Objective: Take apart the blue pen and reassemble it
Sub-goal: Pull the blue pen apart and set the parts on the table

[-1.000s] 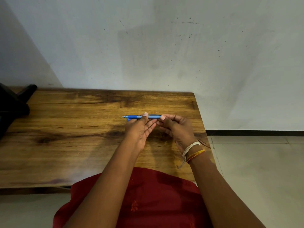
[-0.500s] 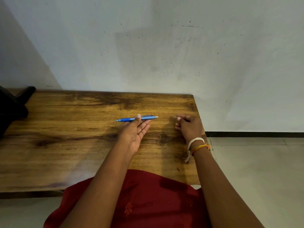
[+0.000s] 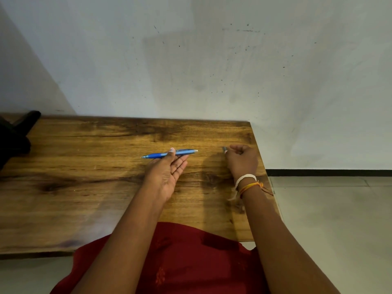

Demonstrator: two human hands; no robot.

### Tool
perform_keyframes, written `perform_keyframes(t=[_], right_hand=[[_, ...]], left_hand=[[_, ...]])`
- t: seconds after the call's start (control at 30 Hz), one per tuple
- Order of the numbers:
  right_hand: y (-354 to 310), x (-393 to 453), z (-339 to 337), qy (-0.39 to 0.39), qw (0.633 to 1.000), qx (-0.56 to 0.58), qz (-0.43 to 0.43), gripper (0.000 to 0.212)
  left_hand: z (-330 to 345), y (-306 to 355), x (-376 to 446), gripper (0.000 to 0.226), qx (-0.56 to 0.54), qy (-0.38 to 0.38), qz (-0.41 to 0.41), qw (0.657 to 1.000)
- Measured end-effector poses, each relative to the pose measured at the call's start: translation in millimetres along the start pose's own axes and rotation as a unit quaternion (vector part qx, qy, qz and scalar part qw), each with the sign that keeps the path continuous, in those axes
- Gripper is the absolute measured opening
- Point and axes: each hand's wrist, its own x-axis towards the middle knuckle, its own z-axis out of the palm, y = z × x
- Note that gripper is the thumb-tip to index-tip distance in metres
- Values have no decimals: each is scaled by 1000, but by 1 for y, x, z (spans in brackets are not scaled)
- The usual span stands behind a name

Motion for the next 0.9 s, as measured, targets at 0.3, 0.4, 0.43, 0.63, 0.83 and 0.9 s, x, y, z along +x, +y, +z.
perform_keyframes(t=[0.3, 0.4, 0.43, 0.63, 0.83, 0.9], right_hand=[[-19, -55, 14, -262, 888, 357, 126, 5], [-17, -52, 12, -254, 892, 355, 121, 6], [-17, -52, 11, -253, 889, 360, 126, 6], [-18, -48, 4, -242, 880, 380, 147, 9], [-10, -8, -30, -116, 993, 18, 19, 11], [-4, -1, -40, -92, 991, -92, -17, 10]], left_hand=[[13, -8, 0, 21, 1, 16, 11, 1000], [15, -11, -1, 13, 7, 18, 15, 1000], [16, -11, -1, 12, 11, 18, 19, 1000], [19, -12, -1, 17, 7, 16, 18, 1000], [16, -11, 0, 15, 7, 17, 9, 1000], [19, -13, -1, 15, 9, 15, 1, 1000]])
